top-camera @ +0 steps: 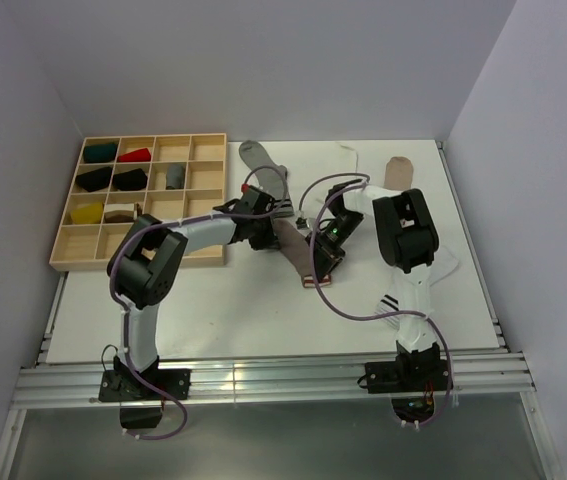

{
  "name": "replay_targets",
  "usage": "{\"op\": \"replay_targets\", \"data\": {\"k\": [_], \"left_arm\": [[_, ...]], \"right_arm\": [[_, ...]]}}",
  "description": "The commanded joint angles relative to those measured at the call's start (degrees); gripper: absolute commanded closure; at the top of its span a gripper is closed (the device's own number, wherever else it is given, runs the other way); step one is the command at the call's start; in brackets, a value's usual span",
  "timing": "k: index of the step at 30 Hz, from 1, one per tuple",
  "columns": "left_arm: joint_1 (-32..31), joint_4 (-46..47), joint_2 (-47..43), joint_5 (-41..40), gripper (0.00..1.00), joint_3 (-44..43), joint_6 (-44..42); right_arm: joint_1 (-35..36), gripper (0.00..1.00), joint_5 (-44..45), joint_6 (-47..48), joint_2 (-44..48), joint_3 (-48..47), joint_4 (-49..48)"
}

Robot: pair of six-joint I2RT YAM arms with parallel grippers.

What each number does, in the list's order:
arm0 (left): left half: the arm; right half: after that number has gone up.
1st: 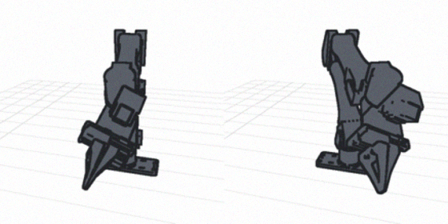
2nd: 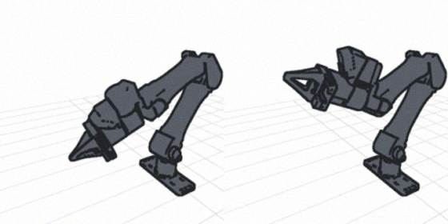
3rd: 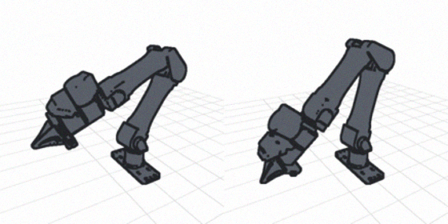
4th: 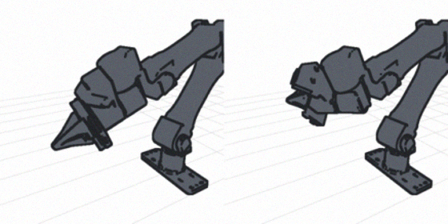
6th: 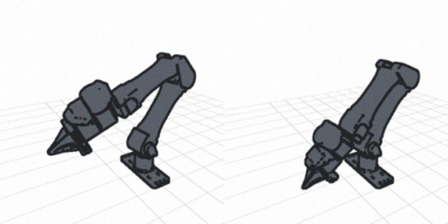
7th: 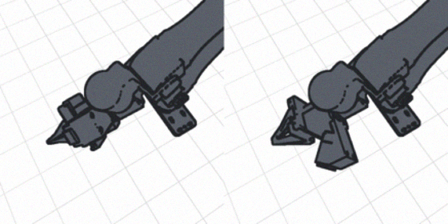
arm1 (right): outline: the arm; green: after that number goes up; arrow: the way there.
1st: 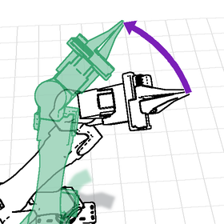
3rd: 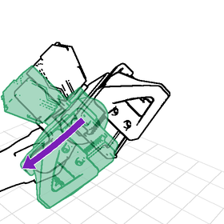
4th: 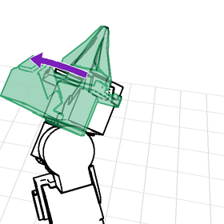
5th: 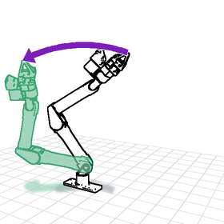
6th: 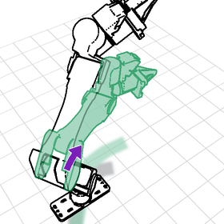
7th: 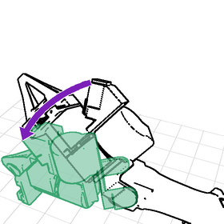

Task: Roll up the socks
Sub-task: Roll the sock at the center of the board.

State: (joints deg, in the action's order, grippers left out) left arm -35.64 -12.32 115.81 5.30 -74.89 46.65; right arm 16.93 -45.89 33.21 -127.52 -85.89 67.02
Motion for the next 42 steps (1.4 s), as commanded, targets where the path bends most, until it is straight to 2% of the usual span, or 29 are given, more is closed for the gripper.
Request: {"op": "replay_targets", "data": {"k": [1,4,6,7,12,14,19,20,27,35,42], "left_arm": [[0.31,-2.98,-0.58,-5.03,1.0,3.96,-1.39],[0.3,-0.27,-1.72,-5.12,0.97,5.45,-2.53],[0.31,0.1,-2.43,-5.04,0.88,5.72,-2.97],[0.31,0.36,-2.95,-5.04,0.86,5.72,-3.41],[-0.75,0.36,-7.61,-10.3,0.66,6.07,-5.69],[-2.32,1.93,-10.42,-11.97,0.64,6.86,-7.36],[-8.91,11.59,-16.65,-11.63,0.62,13.18,-12.71],[-9.79,17.27,-17.45,-8.84,0.62,15.72,-13.42],[-12.35,32.25,-18.61,0.48,0.63,22.16,-15.62],[-13.58,36.66,-13.42,7.88,0.61,21.63,-17.3],[-13.93,38.07,-11.57,9.82,0.6,23.12,-17.74]], "right_arm": [[0.47,0.87,6.16,-2.01,-3.6,-3.58,-3.4],[1.43,0.87,7.92,-2.8,-3.44,-3.68,-4.53],[2.05,0.88,8.62,-2.89,-3.08,-2.63,-5.06],[2.84,0.88,8.36,-2.72,-2.91,-2.45,-4.97],[3.2,0.88,7.75,-1.75,-3.26,-1.83,-4.18],[3.11,0.87,7.13,-1.48,-3.69,-1.83,-4.01],[3.2,0.87,4.06,1.94,-5.54,-3.41,0.21],[3.11,0.87,3.36,2.47,-5.72,-3.76,1.08],[3.02,0.87,2.73,2.91,-6.68,-3.5,1.35],[2.94,0.86,2.21,2.47,-7.04,-4.03,2.23],[2.85,0.87,2.38,1.95,-7.3,-4.29,1.97]]}}
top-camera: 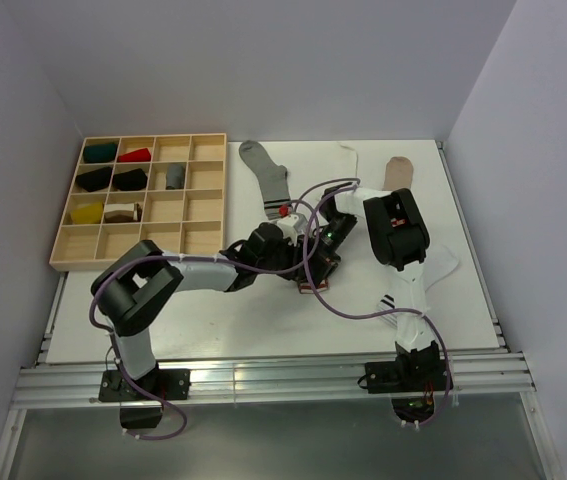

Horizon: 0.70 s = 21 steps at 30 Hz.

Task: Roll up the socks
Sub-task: Roll the sock at the center of the board.

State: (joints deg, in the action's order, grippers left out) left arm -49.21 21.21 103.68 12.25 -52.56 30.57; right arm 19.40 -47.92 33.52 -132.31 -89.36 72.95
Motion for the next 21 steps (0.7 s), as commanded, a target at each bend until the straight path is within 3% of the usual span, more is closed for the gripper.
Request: {"op": "replay_targets", "data": {"k": [1,21], "left_arm": [[-0.45,4.54,0.65,2.95,0.6,0.87,-1.65],[-1.94,1.47,1.88,0.41,0.66,3.25,-2.18]], "right_arm": [[0.38,0.87,4.42,1.64,-2.51,-0.81,-3.95],[0.03,0.87,5.03,0.15,-2.86,-1.34,-4.39]]}}
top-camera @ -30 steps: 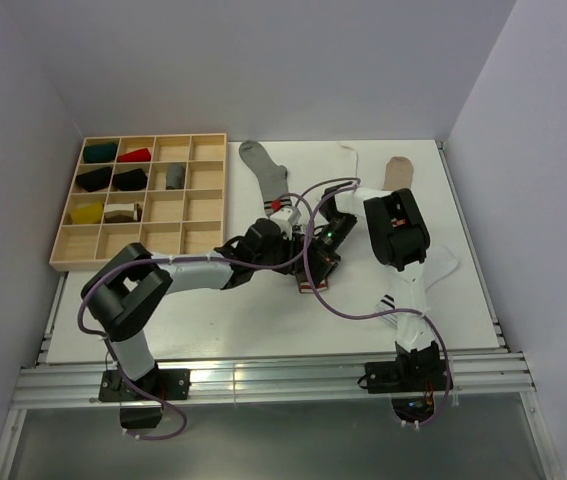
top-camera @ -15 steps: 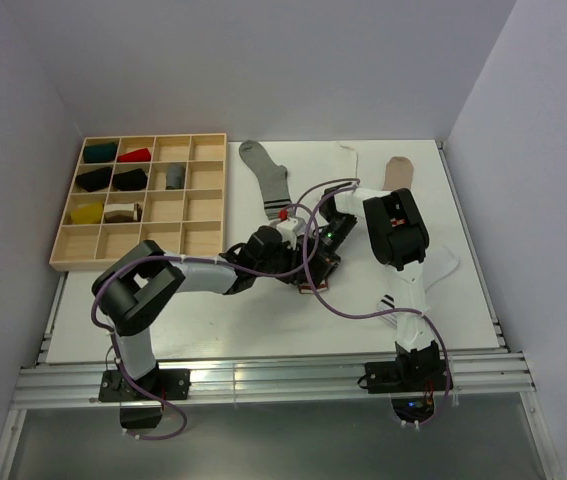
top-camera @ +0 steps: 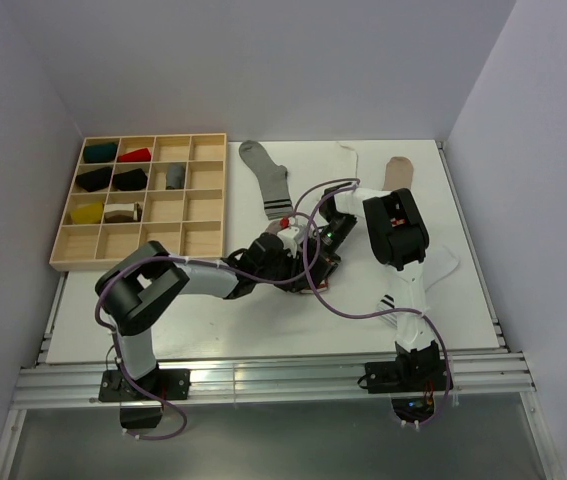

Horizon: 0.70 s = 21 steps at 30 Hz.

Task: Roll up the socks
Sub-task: Roll the sock at the center of the board.

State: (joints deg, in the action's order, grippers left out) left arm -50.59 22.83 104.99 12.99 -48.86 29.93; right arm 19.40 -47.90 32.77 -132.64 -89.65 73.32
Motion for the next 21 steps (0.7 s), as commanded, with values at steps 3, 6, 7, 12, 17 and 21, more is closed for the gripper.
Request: {"op": "replay_targets", "data": {"k": [3,6,7,12,17,21], "left_arm": [[-0.65,-2.43,1.62,-1.13,0.75,-1.76,-1.63],[-0.65,-4.97,2.84,-1.83,0.86,-2.73,-1.28],[-0.65,-5.68,3.29,-1.83,0.9,-3.34,-1.37],[-0.56,-11.74,6.01,-2.0,1.0,-6.59,-0.06],[0.49,-16.85,6.72,-0.61,1.0,-8.27,3.55],[2.94,-18.34,6.37,0.98,1.0,-7.65,6.01]], "right_arm": [[0.03,0.87,5.36,0.62,-2.27,-1.06,-4.94],[0.11,0.85,5.27,0.27,-1.92,-0.97,-5.29],[0.03,0.83,5.27,0.19,-1.83,-0.79,-5.38],[0.03,0.72,5.09,0.8,-0.96,-0.53,-5.9],[-0.41,0.59,6.15,-0.6,1.59,1.32,-8.8],[-1.55,0.53,6.41,-0.69,4.05,2.1,-9.51]]}}
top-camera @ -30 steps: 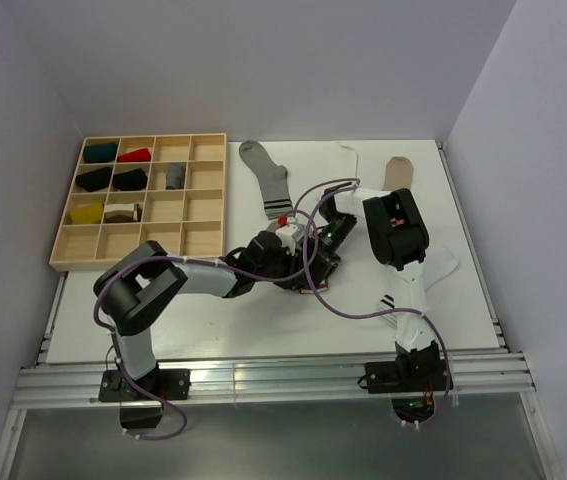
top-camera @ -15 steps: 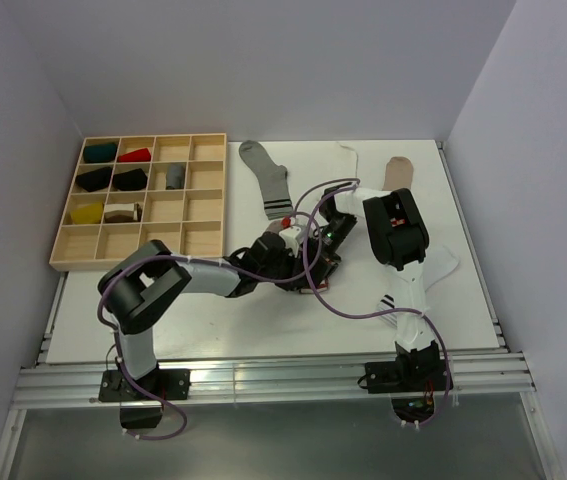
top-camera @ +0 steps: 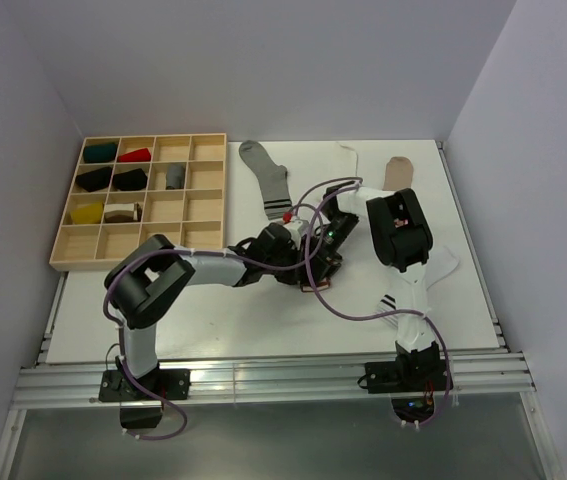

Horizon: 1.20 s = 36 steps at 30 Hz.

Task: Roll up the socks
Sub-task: Roll the sock at the center of the board.

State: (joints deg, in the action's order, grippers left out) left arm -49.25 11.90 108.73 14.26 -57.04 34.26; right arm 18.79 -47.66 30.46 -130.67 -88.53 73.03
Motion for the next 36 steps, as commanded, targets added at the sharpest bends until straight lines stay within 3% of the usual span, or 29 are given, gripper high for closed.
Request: {"op": "replay_targets", "data": {"k": [1,14,25,32,36], "left_arm": [[1.97,-8.11,2.72,-0.29,1.0,0.26,1.86],[4.08,-16.11,5.88,4.55,1.0,-5.01,2.22],[7.33,-28.59,7.99,13.68,1.0,-12.83,0.2],[10.31,-36.42,12.12,21.94,1.0,-17.14,-2.97],[11.02,-39.22,14.58,24.85,1.0,-18.63,-4.46]], "right_arm": [[-1.47,0.53,6.26,1.54,3.13,1.17,-9.31],[-7.53,0.56,9.25,0.31,15.52,9.95,-19.4],[-13.43,0.6,7.84,3.64,36.77,25.41,-35.74],[-6.67,0.57,11.61,9.17,50.75,35.17,-41.56],[2.71,0.51,15.3,11.29,56.66,40.53,-44.38]]}}
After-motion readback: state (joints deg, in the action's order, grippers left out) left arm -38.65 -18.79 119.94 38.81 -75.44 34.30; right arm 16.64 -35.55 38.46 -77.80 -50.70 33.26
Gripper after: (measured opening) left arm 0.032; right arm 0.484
